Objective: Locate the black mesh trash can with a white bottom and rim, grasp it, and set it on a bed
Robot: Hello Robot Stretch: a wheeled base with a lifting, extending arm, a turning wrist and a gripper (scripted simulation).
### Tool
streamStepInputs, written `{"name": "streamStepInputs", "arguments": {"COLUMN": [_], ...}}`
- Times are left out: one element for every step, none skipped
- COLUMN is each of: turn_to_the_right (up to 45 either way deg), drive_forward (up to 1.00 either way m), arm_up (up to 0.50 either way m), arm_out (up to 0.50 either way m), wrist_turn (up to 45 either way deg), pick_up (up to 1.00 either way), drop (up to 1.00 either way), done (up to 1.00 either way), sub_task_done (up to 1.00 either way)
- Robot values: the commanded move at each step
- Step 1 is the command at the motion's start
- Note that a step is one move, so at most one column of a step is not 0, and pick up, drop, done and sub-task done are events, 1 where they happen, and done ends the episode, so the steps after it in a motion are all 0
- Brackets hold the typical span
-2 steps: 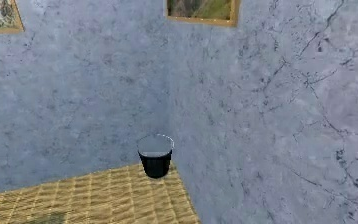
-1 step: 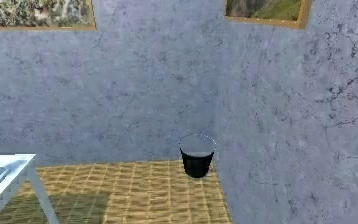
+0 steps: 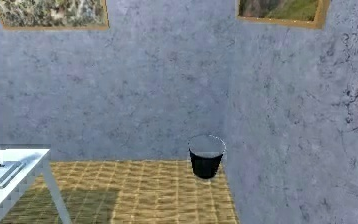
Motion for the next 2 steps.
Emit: {"name": "streamStepInputs", "arguments": {"turn_to_the_right": [0.0,-18.0], "drive_forward": [0.30,0.00], "arm_up": [0.00,0.00], "arm_out": [0.00,0.00], "wrist_turn": [0.0,0.0], "pick_up": [0.00,0.00], "drop": [0.00,0.00], "done": [0.00,0.00], "sub_task_done": [0.00,0.00]}}
